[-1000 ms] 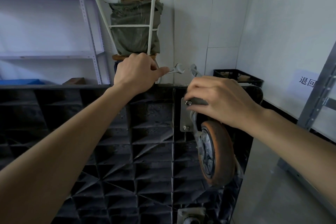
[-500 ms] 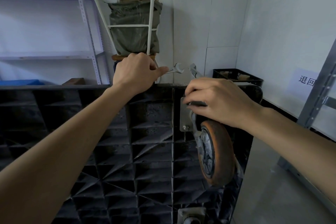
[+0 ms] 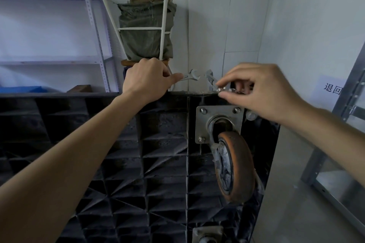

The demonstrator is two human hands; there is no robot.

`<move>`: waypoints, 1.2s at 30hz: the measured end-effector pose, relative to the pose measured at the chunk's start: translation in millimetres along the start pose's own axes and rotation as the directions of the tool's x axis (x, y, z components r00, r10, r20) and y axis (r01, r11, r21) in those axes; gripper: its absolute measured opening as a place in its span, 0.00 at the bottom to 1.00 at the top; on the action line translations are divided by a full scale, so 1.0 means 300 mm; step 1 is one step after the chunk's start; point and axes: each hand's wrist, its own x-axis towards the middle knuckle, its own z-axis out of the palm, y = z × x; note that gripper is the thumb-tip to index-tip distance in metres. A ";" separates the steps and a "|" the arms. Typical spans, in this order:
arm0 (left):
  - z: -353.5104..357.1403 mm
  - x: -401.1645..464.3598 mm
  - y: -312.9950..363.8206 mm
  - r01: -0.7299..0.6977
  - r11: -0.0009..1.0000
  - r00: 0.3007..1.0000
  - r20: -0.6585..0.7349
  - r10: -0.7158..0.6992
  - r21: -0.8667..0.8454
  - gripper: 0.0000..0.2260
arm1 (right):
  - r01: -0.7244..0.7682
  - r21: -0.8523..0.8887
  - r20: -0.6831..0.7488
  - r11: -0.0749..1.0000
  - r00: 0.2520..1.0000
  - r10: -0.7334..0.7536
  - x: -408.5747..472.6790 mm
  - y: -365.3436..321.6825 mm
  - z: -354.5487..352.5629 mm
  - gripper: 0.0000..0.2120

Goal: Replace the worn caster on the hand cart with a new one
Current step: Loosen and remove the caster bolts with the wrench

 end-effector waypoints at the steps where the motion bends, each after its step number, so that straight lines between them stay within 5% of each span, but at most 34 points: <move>1: 0.000 0.000 0.001 -0.002 1.000 1.000 -0.002 0.002 0.000 0.23 | -0.037 0.013 -0.017 0.999 0.999 0.037 0.000 0.015 -0.020 0.09; 21: 0.009 0.003 -0.005 -0.006 1.000 1.000 -0.020 0.006 0.009 0.22 | -0.243 0.082 0.142 0.967 0.963 0.230 0.019 0.046 -0.004 0.08; 28: -0.006 -0.013 0.002 -0.036 0.999 0.998 -0.050 0.033 -0.041 0.23 | -0.291 0.054 0.158 0.955 0.947 0.280 -0.005 0.043 -0.019 0.26; 33: -0.052 -0.129 0.005 -0.156 0.969 0.948 -0.306 0.093 -0.191 0.23 | -0.384 -0.040 0.197 0.923 0.902 0.384 -0.050 0.071 -0.021 0.35; 36: -0.091 -0.259 -0.006 -0.212 0.948 0.935 -0.331 0.126 -0.236 0.20 | -0.380 -0.120 0.207 0.917 0.894 0.397 -0.060 0.078 -0.013 0.41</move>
